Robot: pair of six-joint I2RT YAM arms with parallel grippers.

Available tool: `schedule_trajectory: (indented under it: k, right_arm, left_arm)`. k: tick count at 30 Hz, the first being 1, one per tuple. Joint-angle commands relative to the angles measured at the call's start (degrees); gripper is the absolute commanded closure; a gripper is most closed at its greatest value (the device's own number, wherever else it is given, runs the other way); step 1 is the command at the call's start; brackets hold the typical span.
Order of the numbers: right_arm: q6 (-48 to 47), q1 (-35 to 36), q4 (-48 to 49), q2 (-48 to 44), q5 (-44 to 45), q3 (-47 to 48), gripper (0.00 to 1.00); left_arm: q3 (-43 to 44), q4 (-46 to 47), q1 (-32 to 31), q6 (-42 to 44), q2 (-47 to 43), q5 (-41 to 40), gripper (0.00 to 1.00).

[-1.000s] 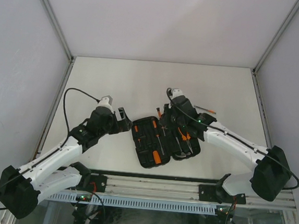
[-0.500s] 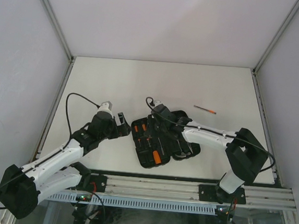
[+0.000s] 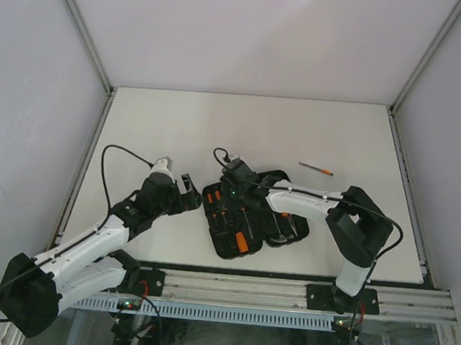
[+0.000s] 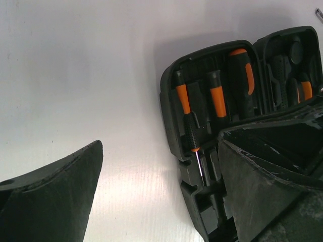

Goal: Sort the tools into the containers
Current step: Place the screwdriver in the storage box.

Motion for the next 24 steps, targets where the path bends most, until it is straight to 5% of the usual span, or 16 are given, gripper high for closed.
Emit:
schedule_trajectory:
  k: [1, 16, 24]
  right_arm:
    - [1.2, -0.3, 0.0, 1.5, 1.3, 3.2, 1.00]
    - [-0.1, -0.9, -3.3, 5.9, 4.4, 7.6, 0.98]
    - [-1.8, -0.9, -4.1, 5.3, 6.6, 8.7, 0.81]
  left_arm:
    - [-1.0, 2.2, 0.2, -0.9, -0.8, 1.2, 0.02]
    - [-0.6, 1.9, 0.2, -0.8, -0.4, 1.9, 0.03]
    - [-0.7, 1.4, 0.3, -0.7, -0.8, 1.6, 0.03]
